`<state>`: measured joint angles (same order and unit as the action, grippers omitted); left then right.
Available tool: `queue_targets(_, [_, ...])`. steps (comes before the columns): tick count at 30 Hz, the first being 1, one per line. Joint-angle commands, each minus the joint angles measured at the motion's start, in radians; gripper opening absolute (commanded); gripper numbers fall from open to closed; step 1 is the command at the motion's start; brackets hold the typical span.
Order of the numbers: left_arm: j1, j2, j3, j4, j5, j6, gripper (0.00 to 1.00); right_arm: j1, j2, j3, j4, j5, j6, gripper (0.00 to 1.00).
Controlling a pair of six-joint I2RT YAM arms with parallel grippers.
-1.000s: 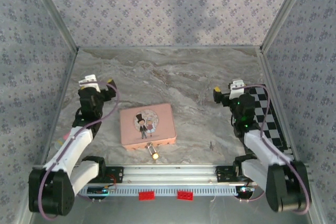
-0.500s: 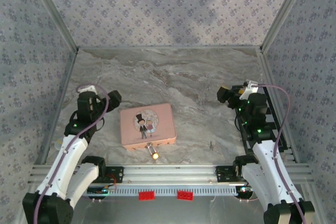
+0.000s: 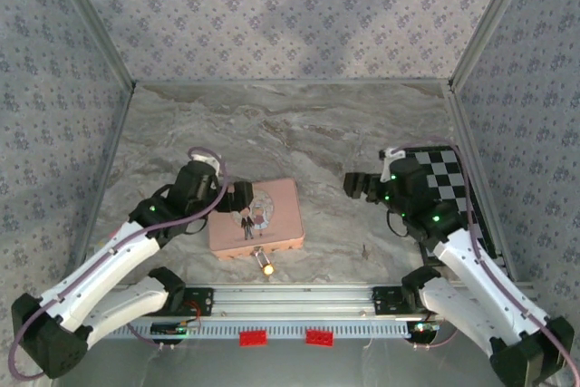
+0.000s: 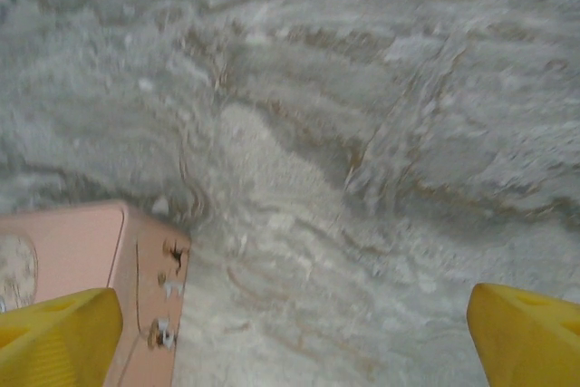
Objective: Unlock the padlock with the key
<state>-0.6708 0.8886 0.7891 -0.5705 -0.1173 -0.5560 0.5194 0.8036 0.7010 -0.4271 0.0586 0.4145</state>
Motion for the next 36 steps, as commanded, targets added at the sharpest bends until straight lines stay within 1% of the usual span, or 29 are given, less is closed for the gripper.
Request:
queue_targets(1, [-0.018,0.030,0.073,-0.220,-0.039,-0.064,1.00,0.105,0.037,0.034,-0.094,0.112,0.012,0.99])
queue_targets(4, [-0.028,0.026,0.076,-0.313,-0.013,-0.120,1.00,0.205,0.079,0.035,-0.094,0.146,0.034,0.99])
queue_targets(8, [-0.040,-0.006,0.071,-0.370,0.007,-0.182,1.00,0.308,0.142,0.044,-0.078,0.169,0.050,0.99])
queue_targets(12, [-0.057,-0.026,0.060,-0.423,0.000,-0.231,1.00,0.388,0.195,0.048,-0.066,0.191,0.075,0.99])
queue_targets(15, [-0.063,-0.041,0.039,-0.462,-0.013,-0.257,1.00,0.430,0.222,0.041,-0.051,0.199,0.097,0.99])
queue_targets(20, [-0.074,-0.070,0.015,-0.463,0.008,-0.278,1.00,0.465,0.241,0.041,-0.077,0.224,0.136,0.99])
queue_targets(23, [-0.085,-0.082,0.022,-0.466,0.003,-0.283,1.00,0.467,0.247,0.054,-0.164,0.252,0.204,0.99])
queue_targets(26, [-0.100,-0.089,0.021,-0.466,-0.004,-0.291,1.00,0.471,0.261,0.058,-0.284,0.262,0.303,0.99])
queue_targets(33, [-0.117,-0.111,0.015,-0.450,-0.008,-0.301,1.00,0.495,0.269,0.040,-0.479,0.227,0.508,0.95])
queue_targets(36, [-0.116,-0.120,0.016,-0.433,-0.013,-0.295,1.00,0.495,0.267,0.003,-0.505,0.191,0.569,0.92])
